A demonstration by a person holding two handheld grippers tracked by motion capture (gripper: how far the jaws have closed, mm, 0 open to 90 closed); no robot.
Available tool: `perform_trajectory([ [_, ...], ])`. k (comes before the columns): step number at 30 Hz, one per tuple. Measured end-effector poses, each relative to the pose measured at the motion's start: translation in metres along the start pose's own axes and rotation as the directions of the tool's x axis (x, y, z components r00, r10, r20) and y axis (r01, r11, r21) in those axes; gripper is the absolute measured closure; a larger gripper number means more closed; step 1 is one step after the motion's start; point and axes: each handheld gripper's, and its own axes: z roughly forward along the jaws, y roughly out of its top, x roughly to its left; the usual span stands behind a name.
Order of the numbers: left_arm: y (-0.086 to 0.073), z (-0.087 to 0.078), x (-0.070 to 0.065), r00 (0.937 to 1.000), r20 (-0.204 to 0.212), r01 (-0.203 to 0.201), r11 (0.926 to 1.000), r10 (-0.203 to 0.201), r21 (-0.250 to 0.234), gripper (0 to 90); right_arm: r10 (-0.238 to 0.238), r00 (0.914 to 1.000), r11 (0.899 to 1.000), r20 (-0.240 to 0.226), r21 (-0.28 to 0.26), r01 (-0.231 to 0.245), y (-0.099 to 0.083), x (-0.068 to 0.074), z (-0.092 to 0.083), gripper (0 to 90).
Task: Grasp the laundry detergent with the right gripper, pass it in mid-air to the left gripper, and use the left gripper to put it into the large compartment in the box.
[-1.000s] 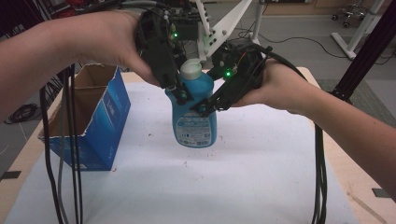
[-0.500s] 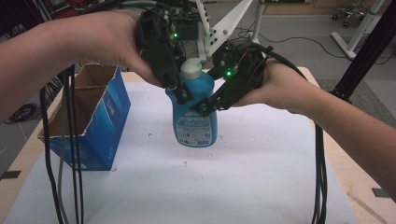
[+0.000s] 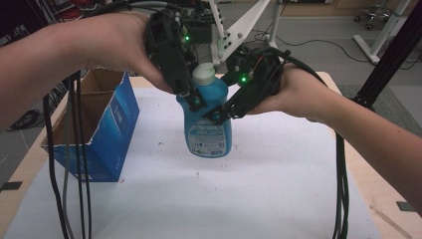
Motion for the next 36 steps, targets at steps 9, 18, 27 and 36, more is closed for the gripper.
perform_trajectory([
  [9, 0.0002, -0.0003, -0.0005, 0.9999, -0.015, 0.002, 1.0, -0.002, -0.005, 32.3, 0.016, 0.9999, 1.0, -0.002, 0.002, -0.015, 0.0005, 0.0012, 0.0, 46.2],
  [18, 0.002, 0.001, -0.0024, 0.9998, -0.021, 0.003, 1.0, -0.003, -0.003, 33.4, 0.013, 0.9999, 1.0, 0.0, 0.01, -0.013, 0.0012, 0.0024, 0.0013, 46.2],
  [27, 0.0027, 0.0022, -0.0039, 0.9994, -0.034, 0.011, 0.9999, -0.011, -0.003, 35.2, 0.032, 0.9995, 0.999, 0.003, 0.024, -0.032, 0.002, 0.0046, 0.0014, 46.2],
  [36, 0.0016, 0.002, -0.0054, 0.9991, -0.043, 0.0, 1.0, 0.0, -0.006, 36.4, 0.008, 1.0, 1.0, 0.0, 0.016, -0.008, 0.002, 0.0032, 0.0035, 46.0],
])
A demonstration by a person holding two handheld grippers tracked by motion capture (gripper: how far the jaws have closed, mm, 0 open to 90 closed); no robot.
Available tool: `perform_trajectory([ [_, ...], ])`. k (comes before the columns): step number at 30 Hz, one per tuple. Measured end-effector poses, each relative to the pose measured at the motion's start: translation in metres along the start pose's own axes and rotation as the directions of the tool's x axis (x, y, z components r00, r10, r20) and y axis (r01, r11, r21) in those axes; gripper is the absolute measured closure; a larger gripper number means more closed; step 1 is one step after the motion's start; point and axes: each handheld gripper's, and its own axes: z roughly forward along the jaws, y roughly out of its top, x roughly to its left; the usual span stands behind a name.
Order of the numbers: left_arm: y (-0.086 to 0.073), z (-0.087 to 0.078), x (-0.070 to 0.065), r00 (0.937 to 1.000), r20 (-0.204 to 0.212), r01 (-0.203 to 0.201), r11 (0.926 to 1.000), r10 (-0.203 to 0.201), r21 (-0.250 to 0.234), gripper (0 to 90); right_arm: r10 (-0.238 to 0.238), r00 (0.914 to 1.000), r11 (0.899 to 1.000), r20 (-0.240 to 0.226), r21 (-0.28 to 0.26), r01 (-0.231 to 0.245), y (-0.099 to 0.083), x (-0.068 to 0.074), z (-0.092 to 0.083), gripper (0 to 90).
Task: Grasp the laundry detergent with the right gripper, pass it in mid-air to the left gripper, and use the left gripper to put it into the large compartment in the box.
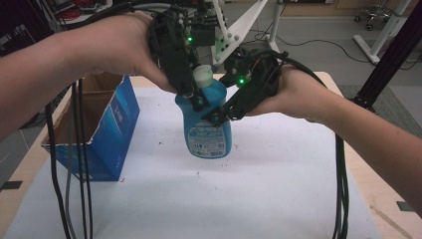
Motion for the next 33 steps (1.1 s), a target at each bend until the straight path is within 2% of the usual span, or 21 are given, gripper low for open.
perform_trajectory([
  [1, -0.001, -0.001, 0.0, 1.0, -0.004, -0.001, 1.0, 0.001, -0.006, 36.5, 0.019, 0.9998, 1.0, -0.002, 0.005, -0.019, 0.0, 0.001, -0.001, 45.8],
  [3, -0.002, -0.003, -0.001, 1.0, -0.006, 0.008, 0.9997, -0.008, -0.022, 36.6, 0.0, 1.0, 1.0, -0.004, -0.012, 0.0, 0.0, -0.001, -0.001, 45.3],
  [8, -0.004, -0.004, 0.0, 0.9999, 0.002, 0.015, 0.9995, -0.015, -0.026, 36.8, 0.005, 0.9999, 1.0, -0.012, -0.021, -0.005, 0.0, -0.001, 0.0, 43.3],
  [9, -0.005, -0.003, 0.0, 0.9998, 0.005, 0.017, 0.9996, -0.017, -0.023, 36.8, -0.005, 0.9998, 1.0, -0.017, -0.025, 0.004, 0.001, -0.002, 0.001, 40.4],
  [10, -0.006, -0.003, 0.0, 0.9998, 0.006, 0.018, 0.9996, -0.018, -0.02, 36.8, 0.008, 0.9997, 1.0, -0.025, -0.012, -0.009, 0.001, -0.001, 0.003, 28.7],
  [11, -0.006, -0.003, 0.0, 0.9998, 0.005, 0.018, 0.9997, -0.018, -0.014, 36.9, 0.027, 0.9995, 1.0, -0.018, -0.003, -0.027, 0.001, -0.001, 0.004, 27.2],
  [13, -0.008, -0.003, 0.001, 0.9999, 0.001, 0.017, 0.9998, -0.017, -0.007, 36.8, 0.021, 0.9995, 1.0, -0.025, -0.008, -0.022, 0.0, -0.004, 0.006, 24.2],
  [14, -0.009, -0.004, 0.001, 0.9998, -0.001, 0.019, 0.9998, -0.019, -0.009, 36.9, 0.035, 0.9991, 0.999, -0.024, -0.006, -0.035, -0.001, -0.004, 0.005, 21.9],
  [17, -0.011, -0.006, 0.001, 0.9996, -0.007, 0.029, 0.9995, -0.029, -0.009, 36.8, 0.059, 0.9981, 0.998, -0.019, 0.0, -0.059, -0.003, -0.006, 0.003, 21.8],
  [18, -0.011, -0.006, 0.001, 0.9996, -0.007, 0.029, 0.9995, -0.029, -0.009, 36.8, 0.07, 0.997, 0.998, -0.031, 0.001, -0.07, -0.005, -0.008, 0.001, 21.8],
  [19, -0.015, -0.01, 0.002, 0.9988, -0.013, 0.046, 0.9988, -0.046, -0.014, 36.8, 0.07, 0.997, 0.998, -0.031, 0.001, -0.07, -0.005, -0.008, 0.001, 21.8],
  [21, -0.019, -0.015, 0.002, 0.998, -0.02, 0.059, 0.9981, -0.059, -0.02, 36.8, 0.113, 0.9935, 0.994, -0.006, 0.005, -0.113, -0.012, -0.013, -0.007, 13.2],
  [22, -0.023, -0.019, 0.003, 0.9971, -0.025, 0.072, 0.9971, -0.073, -0.025, 36.9, 0.143, 0.9894, 0.99, 0.022, 0.016, -0.144, -0.018, -0.017, -0.011, 13.2],
  [25, -0.027, -0.024, 0.002, 0.9959, -0.031, 0.084, 0.996, -0.085, -0.029, 36.8, 0.169, 0.9851, 0.986, 0.035, 0.012, -0.169, -0.028, -0.021, -0.02, 13.2],
  [28, -0.033, -0.031, 0.003, 0.994, -0.035, 0.102, 0.9942, -0.103, -0.033, 36.9, 0.194, 0.9779, 0.979, 0.078, 0.045, -0.198, -0.039, -0.024, -0.027, 13.2],
  [29, -0.035, -0.034, 0.002, 0.9925, -0.04, 0.114, 0.9926, -0.116, -0.041, 36.9, 0.194, 0.9779, 0.979, 0.078, 0.045, -0.198, -0.039, -0.024, -0.027, 13.2],
  [30, -0.04, -0.039, 0.002, 0.9899, -0.047, 0.132, 0.9902, -0.134, -0.045, 36.8, 0.215, 0.9717, 0.973, 0.098, 0.059, -0.221, -0.048, -0.026, -0.032, 13.2],
  [31, -0.04, -0.039, 0.002, 0.9899, -0.047, 0.132, 0.9902, -0.134, -0.045, 36.9, 0.215, 0.9717, 0.973, 0.098, 0.059, -0.221, -0.048, -0.026, -0.032, 13.2],
  [32, -0.044, -0.045, 0.002, 0.9883, -0.058, 0.139, 0.9893, -0.141, -0.044, 36.8, 0.23, 0.9658, 0.966, 0.12, 0.093, -0.241, -0.056, -0.028, -0.037, 13.2],
  [33, -0.044, -0.045, 0.002, 0.9883, -0.058, 0.139, 0.9893, -0.141, -0.044, 36.8, 0.237, 0.9625, 0.962, 0.133, 0.105, -0.251, -0.061, -0.029, -0.038, 13.2],
])
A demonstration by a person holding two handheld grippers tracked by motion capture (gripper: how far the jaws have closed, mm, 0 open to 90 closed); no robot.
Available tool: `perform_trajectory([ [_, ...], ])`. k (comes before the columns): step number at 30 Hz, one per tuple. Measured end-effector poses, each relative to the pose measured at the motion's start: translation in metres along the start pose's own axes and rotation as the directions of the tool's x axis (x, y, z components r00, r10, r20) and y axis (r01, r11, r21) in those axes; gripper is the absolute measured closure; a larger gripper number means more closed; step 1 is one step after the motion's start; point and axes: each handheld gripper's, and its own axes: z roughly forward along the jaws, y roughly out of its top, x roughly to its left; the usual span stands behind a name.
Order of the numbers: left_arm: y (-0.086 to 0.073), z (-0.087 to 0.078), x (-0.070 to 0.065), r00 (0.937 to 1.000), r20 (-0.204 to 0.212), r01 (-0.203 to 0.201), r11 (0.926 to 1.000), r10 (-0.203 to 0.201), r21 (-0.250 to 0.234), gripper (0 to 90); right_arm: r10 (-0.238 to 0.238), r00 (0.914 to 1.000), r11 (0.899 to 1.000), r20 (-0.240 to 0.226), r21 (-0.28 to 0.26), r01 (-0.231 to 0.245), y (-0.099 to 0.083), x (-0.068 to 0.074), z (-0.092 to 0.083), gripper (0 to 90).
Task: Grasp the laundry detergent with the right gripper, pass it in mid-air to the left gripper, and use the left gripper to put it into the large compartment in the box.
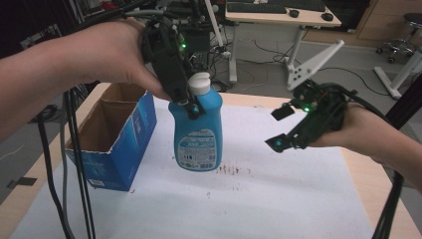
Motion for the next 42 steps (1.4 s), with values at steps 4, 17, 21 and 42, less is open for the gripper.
perform_trajectory([
  [4, -0.014, -0.016, 0.003, 0.9972, -0.031, 0.067, 0.9975, -0.068, -0.02, 36.9, 0.026, 0.9986, 0.998, 0.045, 0.056, -0.029, -0.018, -0.01, -0.004, 13.3],
  [17, -0.054, -0.065, 0.013, 0.9665, -0.127, 0.215, 0.9737, -0.223, -0.076, 36.9, 0.115, 0.9838, 0.985, 0.137, 0.11, -0.131, -0.056, -0.035, -0.029, 13.2],
  [21, -0.067, -0.08, 0.017, 0.9468, -0.162, 0.266, 0.9598, -0.278, -0.09, 36.9, 0.137, 0.9786, 0.982, 0.154, 0.107, -0.154, -0.062, -0.039, -0.034, 13.3],
  [42, -0.127, -0.107, 0.039, 0.8278, -0.31, 0.456, 0.8826, -0.468, -0.114, 37.1, 0.202, 0.9516, 0.963, 0.231, 0.131, -0.236, -0.092, -0.055, -0.046, 13.2],
])
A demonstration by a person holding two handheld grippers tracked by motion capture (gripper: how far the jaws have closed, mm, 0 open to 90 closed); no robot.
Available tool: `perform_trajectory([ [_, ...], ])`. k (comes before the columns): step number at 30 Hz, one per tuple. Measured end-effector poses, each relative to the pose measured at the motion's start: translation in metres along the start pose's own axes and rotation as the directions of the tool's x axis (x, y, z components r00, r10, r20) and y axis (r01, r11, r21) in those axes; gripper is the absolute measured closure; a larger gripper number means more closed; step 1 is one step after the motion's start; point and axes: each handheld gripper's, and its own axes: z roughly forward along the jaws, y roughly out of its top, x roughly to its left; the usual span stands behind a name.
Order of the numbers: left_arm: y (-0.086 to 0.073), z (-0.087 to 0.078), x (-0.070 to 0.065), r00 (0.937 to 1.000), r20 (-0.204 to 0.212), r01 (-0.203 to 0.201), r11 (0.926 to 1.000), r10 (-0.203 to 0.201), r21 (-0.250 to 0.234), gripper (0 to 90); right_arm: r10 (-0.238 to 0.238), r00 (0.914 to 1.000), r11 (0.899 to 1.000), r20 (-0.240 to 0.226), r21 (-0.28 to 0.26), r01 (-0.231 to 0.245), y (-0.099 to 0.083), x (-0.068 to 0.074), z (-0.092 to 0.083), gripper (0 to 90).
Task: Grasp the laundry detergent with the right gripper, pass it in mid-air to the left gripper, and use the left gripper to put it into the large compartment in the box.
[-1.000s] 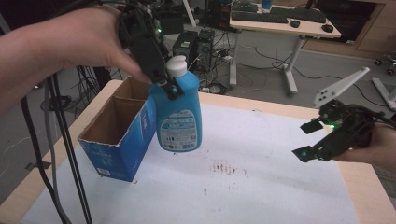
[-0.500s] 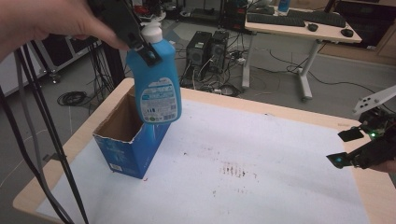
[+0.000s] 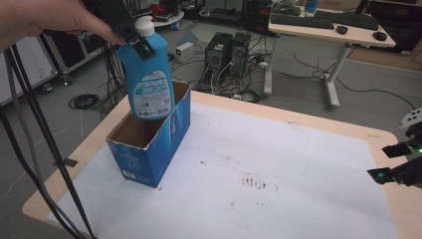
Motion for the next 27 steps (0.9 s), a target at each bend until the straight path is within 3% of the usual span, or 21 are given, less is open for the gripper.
perform_trajectory([
  [3, -0.008, 0.004, 0.007, 0.9994, -0.012, 0.033, 0.9994, -0.032, 0.01, 37.1, 0.004, 1.0, 1.0, 0.002, -0.001, -0.004, -0.002, -0.001, 0.0, 13.3],
  [13, -0.026, 0.022, 0.014, 0.9965, -0.027, 0.08, 0.9963, -0.079, 0.032, 37.1, 0.015, 0.9998, 1.0, 0.012, -0.001, -0.015, -0.007, -0.003, -0.002, 13.3],
  [27, -0.04, 0.051, 0.014, 0.9954, -0.025, 0.094, 0.9932, -0.092, 0.069, 37.2, 0.028, 0.9994, 1.0, 0.019, 0.003, -0.028, -0.015, -0.002, -0.004, 13.3],
])
